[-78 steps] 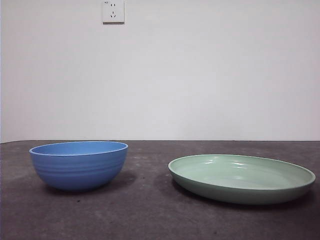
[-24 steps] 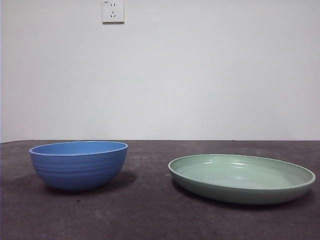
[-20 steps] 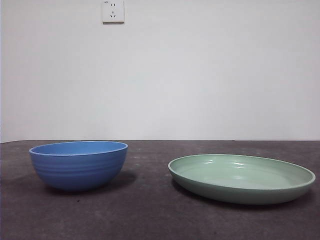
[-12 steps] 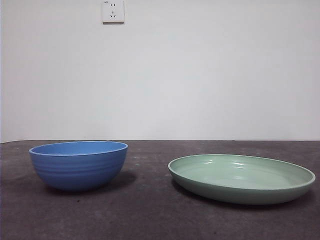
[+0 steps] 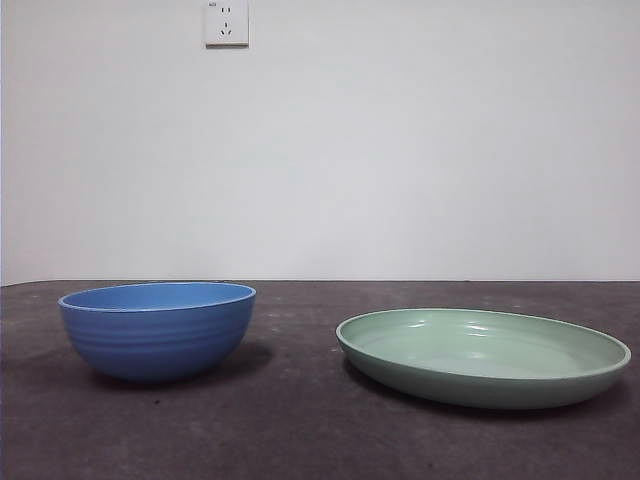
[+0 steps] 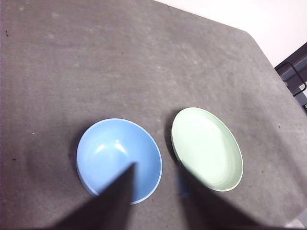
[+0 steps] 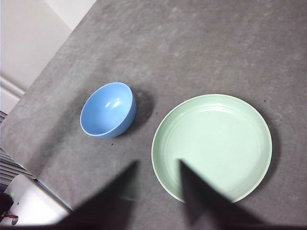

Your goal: Pick up the blue bowl, put it on the green plate, put it on desk

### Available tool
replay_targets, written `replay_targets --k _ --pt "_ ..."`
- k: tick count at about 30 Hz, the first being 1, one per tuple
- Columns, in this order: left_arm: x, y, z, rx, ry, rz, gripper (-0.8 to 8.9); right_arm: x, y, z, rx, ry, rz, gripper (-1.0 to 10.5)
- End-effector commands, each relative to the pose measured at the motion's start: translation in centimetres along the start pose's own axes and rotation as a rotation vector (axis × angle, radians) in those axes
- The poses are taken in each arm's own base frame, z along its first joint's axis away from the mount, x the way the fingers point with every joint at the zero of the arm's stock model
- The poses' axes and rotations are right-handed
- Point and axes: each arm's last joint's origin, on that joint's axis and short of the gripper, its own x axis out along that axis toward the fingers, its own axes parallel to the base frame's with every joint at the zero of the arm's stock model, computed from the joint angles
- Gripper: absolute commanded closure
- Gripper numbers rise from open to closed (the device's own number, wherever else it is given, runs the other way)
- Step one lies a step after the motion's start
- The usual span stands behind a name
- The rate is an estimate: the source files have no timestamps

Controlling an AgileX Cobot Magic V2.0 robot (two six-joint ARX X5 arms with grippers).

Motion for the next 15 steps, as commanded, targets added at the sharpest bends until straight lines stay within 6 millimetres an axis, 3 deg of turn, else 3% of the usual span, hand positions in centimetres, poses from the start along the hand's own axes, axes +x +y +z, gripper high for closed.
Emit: replay_targets --k 1,4,15 --pt "-0.2 -0.3 0.4 0.026 -0.016 -0.013 3.36 -0.2 0.2 0.4 -0.025 -0.015 0.001 4.5" --pt "-0.2 -0.3 0.4 0.026 -0.016 -0.013 2.50 -0.2 0.2 0.4 -0.025 -0.015 0.001 3.6" --pt "1.0 0.9 -0.1 -0.015 0.106 0.073 2.53 -0.2 0.3 0.3 -0.020 -0.009 0.006 3.6"
